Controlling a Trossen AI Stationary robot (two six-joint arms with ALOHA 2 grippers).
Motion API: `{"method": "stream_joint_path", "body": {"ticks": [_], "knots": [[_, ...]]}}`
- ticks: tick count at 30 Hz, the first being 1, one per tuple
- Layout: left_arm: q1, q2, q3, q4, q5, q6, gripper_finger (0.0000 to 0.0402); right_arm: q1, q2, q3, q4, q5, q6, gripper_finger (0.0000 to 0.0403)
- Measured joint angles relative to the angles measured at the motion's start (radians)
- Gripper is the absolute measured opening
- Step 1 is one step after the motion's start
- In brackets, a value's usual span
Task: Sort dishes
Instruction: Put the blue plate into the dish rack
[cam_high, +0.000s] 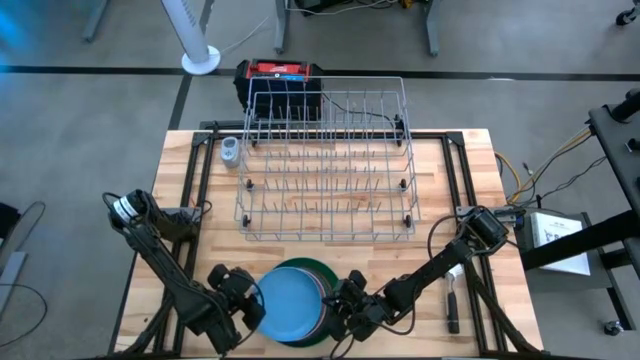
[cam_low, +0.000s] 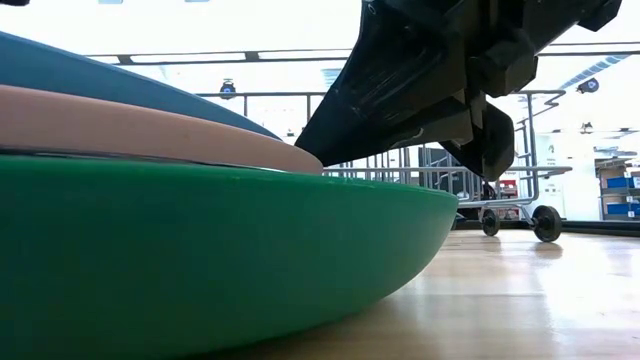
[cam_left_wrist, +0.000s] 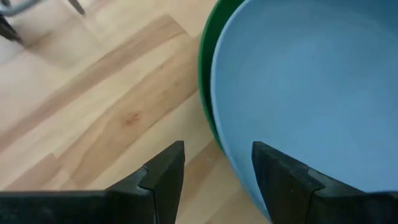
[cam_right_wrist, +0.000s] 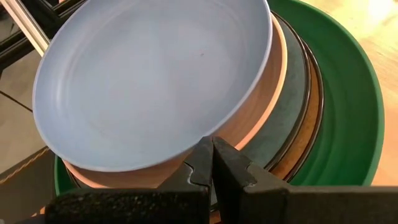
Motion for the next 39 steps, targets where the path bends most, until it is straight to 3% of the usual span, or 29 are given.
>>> {"method": "stream_joint_path", "body": {"ticks": [10, 32, 39], "knots": [[0.000, 0.000, -0.013, 0.071, -0.038, 0.040, 0.0175, 0.000, 0.000, 0.000, 0.000, 0.000, -0.001, 0.0000], [0.000, 0.000, -0.032, 0.099, -0.039, 0.064, 0.0059, 0.001, 0.000, 0.000, 0.000, 0.000, -0.003, 0.0000], [0.000, 0.000, 0.018, 0.024, -0.042, 0.067, 0.0037, -0.001, -0.010, 0.000, 0.000, -0.001, -0.009, 0.0000]]}}
